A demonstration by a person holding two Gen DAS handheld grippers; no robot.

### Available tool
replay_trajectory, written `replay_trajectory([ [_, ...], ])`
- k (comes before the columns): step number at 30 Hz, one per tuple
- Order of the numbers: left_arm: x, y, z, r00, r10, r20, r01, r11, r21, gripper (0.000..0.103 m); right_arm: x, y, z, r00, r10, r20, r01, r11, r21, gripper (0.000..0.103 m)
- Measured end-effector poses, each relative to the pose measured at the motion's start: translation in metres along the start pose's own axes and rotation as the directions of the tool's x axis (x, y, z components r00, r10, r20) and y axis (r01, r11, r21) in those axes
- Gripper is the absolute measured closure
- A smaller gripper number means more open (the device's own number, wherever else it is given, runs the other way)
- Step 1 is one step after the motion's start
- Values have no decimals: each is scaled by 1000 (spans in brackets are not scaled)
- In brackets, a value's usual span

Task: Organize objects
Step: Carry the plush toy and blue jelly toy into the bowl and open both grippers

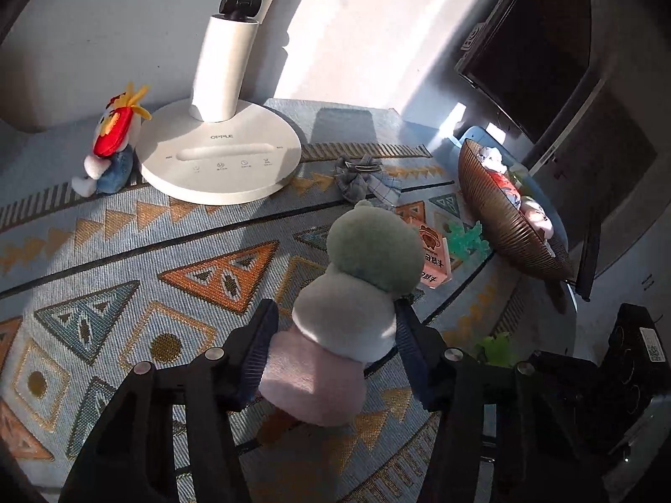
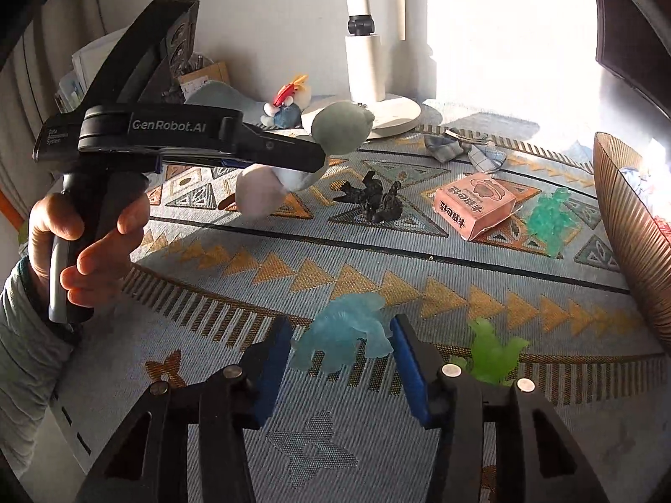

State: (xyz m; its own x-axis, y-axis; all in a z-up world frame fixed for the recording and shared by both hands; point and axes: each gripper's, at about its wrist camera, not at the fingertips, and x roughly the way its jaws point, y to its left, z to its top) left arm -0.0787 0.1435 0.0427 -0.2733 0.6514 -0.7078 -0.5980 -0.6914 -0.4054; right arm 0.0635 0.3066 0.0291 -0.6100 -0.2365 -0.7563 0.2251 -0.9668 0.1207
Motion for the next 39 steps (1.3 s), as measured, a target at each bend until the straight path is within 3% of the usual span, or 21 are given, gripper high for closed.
replay_trajectory([
  [5, -27, -1, -33, 993, 102, -53, -104, 993, -53, 50, -6, -13, 1, 999, 40, 37, -42, 997, 58, 55],
  [8, -27, 0, -57, 969, 220, -112, -227, 972, -60, 48, -4, -11, 3, 999, 38, 31, -40, 998, 54, 55],
  [13, -23, -10, -63, 956, 275, -99, -274, 961, 19, 42, 2, -1, 4, 1000, 5, -11, -5, 1000, 14, 55],
  [17, -14, -18, -63, 945, 304, -121, -295, 952, 86, 26, 7, -2, 5, 999, 10, -35, -9, 1000, 17, 55],
  [19, -10, -23, -65, 935, 334, -117, -319, 939, 129, 26, 8, -6, 5, 999, 30, -38, -28, 999, 30, 54],
  [21, -9, -26, -66, 930, 352, -103, -335, 930, 150, 26, 7, -10, 5, 997, 71, -37, -69, 996, 53, 44],
  [22, -9, -27, -67, 931, 353, -95, -338, 929, 149, 26, 6, -12, 5, 996, 78, -34, -76, 995, 66, 34],
  [23, -10, -26, -67, 931, 354, -87, -340, 930, 142, 28, 4, -12, 5, 997, 74, -27, -72, 995, 67, 31],
  [24, -12, -26, -69, 926, 369, -76, -356, 924, 139, 41, 3, -11, 5, 997, 71, -26, -70, 996, 60, 31],
  [25, -14, -26, -69, 921, 382, -69, -370, 918, 143, 44, 4, -9, 4, 997, 70, -33, -68, 996, 50, 31],
  [28, -17, -23, -67, 932, 357, -69, -349, 931, 104, 48, 7, 0, 4, 998, 28, -58, -28, 1000, 10, 32],
  [30, -21, -24, -67, 938, 341, -66, -334, 938, 87, 48, 7, 7, 2, 998, -8, -57, 6, 1000, -25, 52],
  [31, -23, -26, -67, 938, 341, -59, -336, 938, 84, 48, 4, 10, 0, 999, -23, -40, 22, 999, -36, 57],
  [35, -34, -42, -56, 953, 303, -19, -300, 951, 77, 48, -23, 12, -3, 996, 49, 74, -47, 999, -21, 57],
  [39, -39, -77, -32, 962, 271, 36, -273, 955, 116, 48, -53, -8, 8, 990, -25, 137, 22, 1000, 19, 57],
])
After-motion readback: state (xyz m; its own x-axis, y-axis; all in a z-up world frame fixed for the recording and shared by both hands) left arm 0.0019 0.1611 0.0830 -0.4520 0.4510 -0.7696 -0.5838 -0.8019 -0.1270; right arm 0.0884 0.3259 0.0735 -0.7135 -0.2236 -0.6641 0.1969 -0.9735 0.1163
